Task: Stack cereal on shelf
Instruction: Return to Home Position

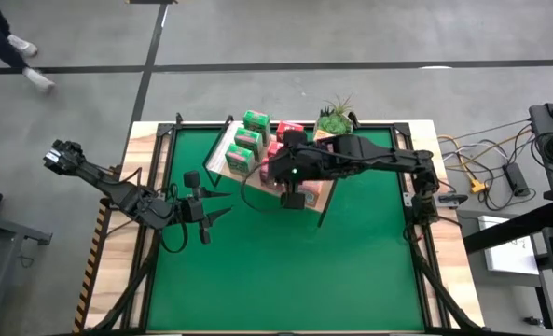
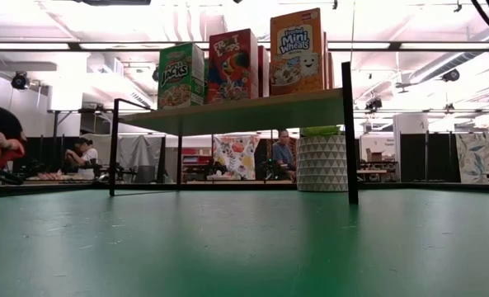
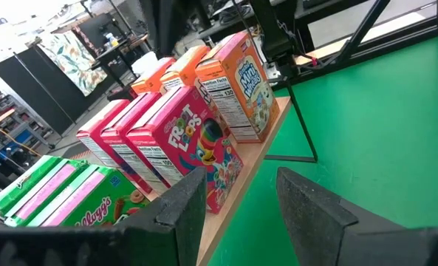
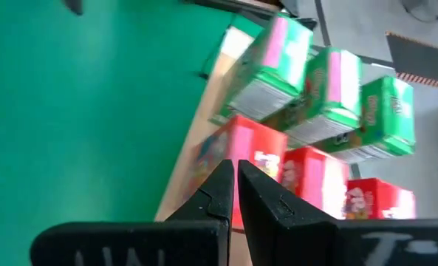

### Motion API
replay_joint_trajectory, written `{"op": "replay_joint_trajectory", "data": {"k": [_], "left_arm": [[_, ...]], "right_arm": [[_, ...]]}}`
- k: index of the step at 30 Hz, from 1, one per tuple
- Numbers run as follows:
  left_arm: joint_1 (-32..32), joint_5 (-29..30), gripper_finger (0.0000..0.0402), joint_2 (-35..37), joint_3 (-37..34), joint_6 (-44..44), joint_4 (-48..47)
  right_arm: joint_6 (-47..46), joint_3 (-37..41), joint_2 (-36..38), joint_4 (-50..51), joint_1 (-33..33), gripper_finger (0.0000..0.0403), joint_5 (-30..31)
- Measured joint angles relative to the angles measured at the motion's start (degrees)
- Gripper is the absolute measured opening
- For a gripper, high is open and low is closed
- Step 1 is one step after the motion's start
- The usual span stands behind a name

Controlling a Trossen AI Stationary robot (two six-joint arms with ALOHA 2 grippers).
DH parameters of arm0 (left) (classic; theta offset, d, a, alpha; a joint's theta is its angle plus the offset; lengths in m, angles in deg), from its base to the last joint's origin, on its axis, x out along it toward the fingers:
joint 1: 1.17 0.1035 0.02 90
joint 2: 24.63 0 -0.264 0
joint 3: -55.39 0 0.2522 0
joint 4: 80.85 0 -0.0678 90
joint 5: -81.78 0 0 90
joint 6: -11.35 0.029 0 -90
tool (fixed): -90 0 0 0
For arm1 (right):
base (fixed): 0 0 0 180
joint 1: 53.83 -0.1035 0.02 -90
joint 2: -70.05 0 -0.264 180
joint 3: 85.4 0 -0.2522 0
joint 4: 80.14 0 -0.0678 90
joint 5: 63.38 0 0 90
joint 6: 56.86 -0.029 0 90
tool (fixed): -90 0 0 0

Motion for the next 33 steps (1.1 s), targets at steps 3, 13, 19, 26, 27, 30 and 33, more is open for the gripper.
{"op": "replay_joint_trajectory", "data": {"k": [3, 13, 19, 26, 27, 30, 33], "left_arm": [[0.0, -0.02, 0.0148, 0.0, 0.0, 0.0, 0.0], [-0.02, -0.02, 0.0148, 0.0, 0.0, 0.0, -0.08], [-1.13, -0.04, 0.0148, 0.71, 0.0, -0.31, -2.43], [-5.86, -0.06, 0.0148, 3.62, 0.04, -2.48, -7.01], [-6.89, -0.06, 0.0148, 4.36, 0.04, -3.28, -8.08], [-9.79, -0.02, 0.0148, 6.95, 0.04, -5.17, -9.77], [-11.56, -0.04, 0.0148, 8.83, 0.01, -5.71, -9.97]], "right_arm": [[0.74, -0.01, 0.25, 0.05, 1.94, 0.0012, 0.02], [2.93, -0.01, 0.5, 0.09, 7.39, 0.0012, 0.08], [4.17, -0.01, 2.12, 0.09, 5.24, 0.0012, 0.0], [3.99, 1.37, 4.97, 0.43, 0.25, 0.0012, -0.15], [3.77, 2.19, 5.61, 0.37, -0.47, 0.0012, -0.2], [2.88, 6.56, 8.41, -0.97, -2.41, 0.0012, -0.21], [1.42, 13.13, 12.86, -4.15, -3.82, 0.0012, -0.15]]}}
